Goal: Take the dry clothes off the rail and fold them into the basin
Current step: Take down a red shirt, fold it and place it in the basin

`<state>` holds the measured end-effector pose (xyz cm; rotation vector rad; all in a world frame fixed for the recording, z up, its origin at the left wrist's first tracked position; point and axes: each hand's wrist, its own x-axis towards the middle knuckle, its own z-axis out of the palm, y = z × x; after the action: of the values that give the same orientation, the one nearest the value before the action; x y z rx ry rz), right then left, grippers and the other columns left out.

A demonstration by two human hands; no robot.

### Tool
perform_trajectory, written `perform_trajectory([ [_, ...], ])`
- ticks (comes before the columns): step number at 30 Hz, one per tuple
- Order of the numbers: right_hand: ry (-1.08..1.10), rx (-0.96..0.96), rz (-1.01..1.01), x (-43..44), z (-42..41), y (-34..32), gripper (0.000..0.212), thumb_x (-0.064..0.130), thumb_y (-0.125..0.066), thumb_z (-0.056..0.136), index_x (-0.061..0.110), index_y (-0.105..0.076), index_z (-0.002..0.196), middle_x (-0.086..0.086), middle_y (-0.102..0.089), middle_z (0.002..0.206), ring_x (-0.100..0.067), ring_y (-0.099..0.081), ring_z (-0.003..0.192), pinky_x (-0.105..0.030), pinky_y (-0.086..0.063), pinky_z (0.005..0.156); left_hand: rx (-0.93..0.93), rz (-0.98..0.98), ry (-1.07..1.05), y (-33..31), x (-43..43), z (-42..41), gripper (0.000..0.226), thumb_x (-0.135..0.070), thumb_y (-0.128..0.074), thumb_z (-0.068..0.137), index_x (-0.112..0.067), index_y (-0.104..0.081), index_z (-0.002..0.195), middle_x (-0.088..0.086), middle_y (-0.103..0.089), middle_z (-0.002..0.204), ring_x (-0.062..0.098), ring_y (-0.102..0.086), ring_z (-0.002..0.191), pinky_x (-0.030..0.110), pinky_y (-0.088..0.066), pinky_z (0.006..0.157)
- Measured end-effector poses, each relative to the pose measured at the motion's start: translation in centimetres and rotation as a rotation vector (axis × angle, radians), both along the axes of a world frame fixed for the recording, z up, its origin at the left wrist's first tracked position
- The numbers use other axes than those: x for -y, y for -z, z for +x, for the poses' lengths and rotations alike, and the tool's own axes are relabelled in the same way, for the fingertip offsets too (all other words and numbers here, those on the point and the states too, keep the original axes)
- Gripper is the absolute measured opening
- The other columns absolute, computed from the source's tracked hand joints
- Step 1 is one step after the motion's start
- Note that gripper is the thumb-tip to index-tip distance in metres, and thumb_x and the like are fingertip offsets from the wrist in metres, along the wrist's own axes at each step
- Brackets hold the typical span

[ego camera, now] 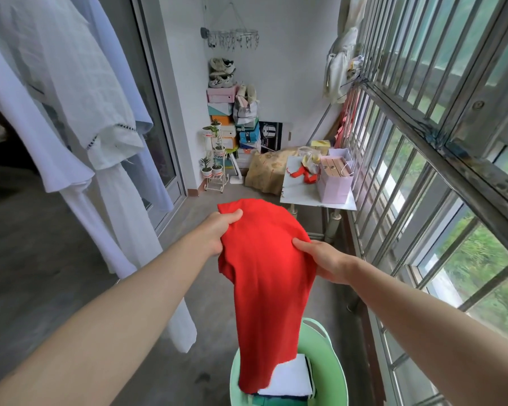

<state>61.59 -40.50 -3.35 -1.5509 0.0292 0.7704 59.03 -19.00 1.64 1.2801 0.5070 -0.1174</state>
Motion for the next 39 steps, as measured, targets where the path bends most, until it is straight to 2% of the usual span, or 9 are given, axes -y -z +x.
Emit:
perform_trajectory([
  [2, 0.034, 0.007, 0.031, -0.3, -0.1, -0.4, 0.032, 0.032, -0.047, 0.098, 0.013, -0.054, 0.122, -0.006, -0.065, 0.114, -0.02, -0.062, 0.103, -0.036, -0.047, 0.097, -0.087, -0.088, -0.011, -0.1, 0.3, -0.1, 0.02, -0.015, -0.058, 0.093, -0.008, -0.06, 0.111, 0.007, -0.069, 0.061, 0.019, -0.059, 0.07, 0.038, -0.045, 0.083],
  [9, 0.181, -0.007, 0.169, -0.5, 0.3, -2.6, 0.022, 0.032, -0.049, 0.097, 0.014, -0.06, 0.102, -0.006, -0.067, 0.094, -0.018, -0.063, 0.086, -0.032, -0.051, 0.078, 0.042, -0.372, 0.007, 1.5, 0.1, -0.8, 0.048, -0.055, -0.043, 0.092, -0.014, -0.065, 0.103, 0.008, -0.065, 0.116, 0.022, -0.062, 0.096, 0.038, -0.045, 0.089],
  [12, 0.225, 0.016, 0.132, -0.7, 0.5, -3.0, 0.021, 0.034, -0.05, 0.096, 0.016, -0.06, 0.096, -0.005, -0.065, 0.091, -0.018, -0.061, 0.083, -0.037, -0.049, 0.086, -0.146, -0.19, 0.196, 5.2, 1.0, -2.0, 0.068, -0.075, -0.029, 0.083, -0.023, -0.068, 0.104, 0.01, -0.065, 0.121, 0.027, -0.059, 0.107, 0.047, -0.035, 0.105],
  [15, 0.267, 0.094, -0.026, -0.7, 0.8, -2.4, 0.027, 0.036, -0.05, 0.096, 0.011, -0.06, 0.097, -0.008, -0.063, 0.092, -0.02, -0.059, 0.084, -0.039, -0.046, 0.098, -0.105, -0.411, 0.255, 6.3, 1.6, -2.1, 0.082, -0.083, -0.025, 0.076, -0.021, -0.067, 0.11, 0.012, -0.069, 0.112, 0.029, -0.064, 0.103, 0.046, -0.039, 0.099],
  [18, 0.378, 0.165, -0.127, -0.6, 1.1, -1.6, 0.04, 0.035, -0.049, 0.096, 0.0, -0.059, 0.113, -0.015, -0.062, 0.101, -0.022, -0.054, 0.092, -0.035, -0.044, 0.093, -0.013, -0.435, 0.231, 4.4, 2.5, -2.6, 0.074, -0.074, -0.027, 0.084, -0.015, -0.069, 0.101, 0.01, -0.072, 0.101, 0.021, -0.071, 0.085, 0.034, -0.051, 0.075],
  [21, 0.43, 0.165, -0.088, -1.1, 1.2, -1.9, 0.033, 0.033, -0.05, 0.096, 0.006, -0.06, 0.111, -0.02, -0.061, 0.12, -0.027, -0.058, 0.107, -0.043, -0.043, 0.102, 0.066, -0.2, 0.251, 5.0, 3.9, -2.6, 0.021, -0.019, -0.057, 0.091, -0.015, -0.062, 0.111, 0.0, -0.075, 0.087, 0.01, -0.071, 0.073, 0.026, -0.057, 0.065],
  [24, 0.235, 0.122, 0.068, -1.0, 0.7, -2.7, 0.019, 0.024, -0.053, 0.096, 0.022, -0.056, 0.115, -0.006, -0.064, 0.111, -0.021, -0.061, 0.098, -0.041, -0.047, 0.096, 0.076, -0.071, 0.149, 6.2, 4.5, -2.4, 0.039, 0.014, -0.059, 0.081, 0.002, -0.058, 0.118, 0.009, -0.073, 0.089, 0.01, -0.07, 0.066, 0.024, -0.058, 0.065],
  [30, -0.091, 0.02, 0.09, 1.6, -0.1, -1.1, 0.063, 0.0, -0.065, 0.083, 0.041, -0.045, 0.126, -0.001, -0.061, 0.096, -0.021, -0.059, 0.078, -0.039, -0.051, 0.079, 0.112, -0.194, 0.043, 4.8, 1.9, -1.4, 0.013, 0.005, -0.053, 0.09, -0.003, -0.062, 0.094, 0.006, -0.073, 0.068, 0.016, -0.07, 0.059, 0.028, -0.059, 0.057],
  [39, -0.078, -0.053, 0.386, -0.1, -0.9, -0.6, 0.049, 0.02, -0.076, 0.072, 0.01, -0.062, 0.117, -0.01, -0.069, 0.11, -0.022, -0.068, 0.095, -0.038, -0.056, 0.082, 0.079, -0.276, 0.025, 3.9, 0.0, -1.1, 0.013, -0.004, -0.049, 0.095, -0.004, -0.062, 0.091, 0.008, -0.072, 0.068, 0.017, -0.07, 0.058, 0.028, -0.059, 0.057],
])
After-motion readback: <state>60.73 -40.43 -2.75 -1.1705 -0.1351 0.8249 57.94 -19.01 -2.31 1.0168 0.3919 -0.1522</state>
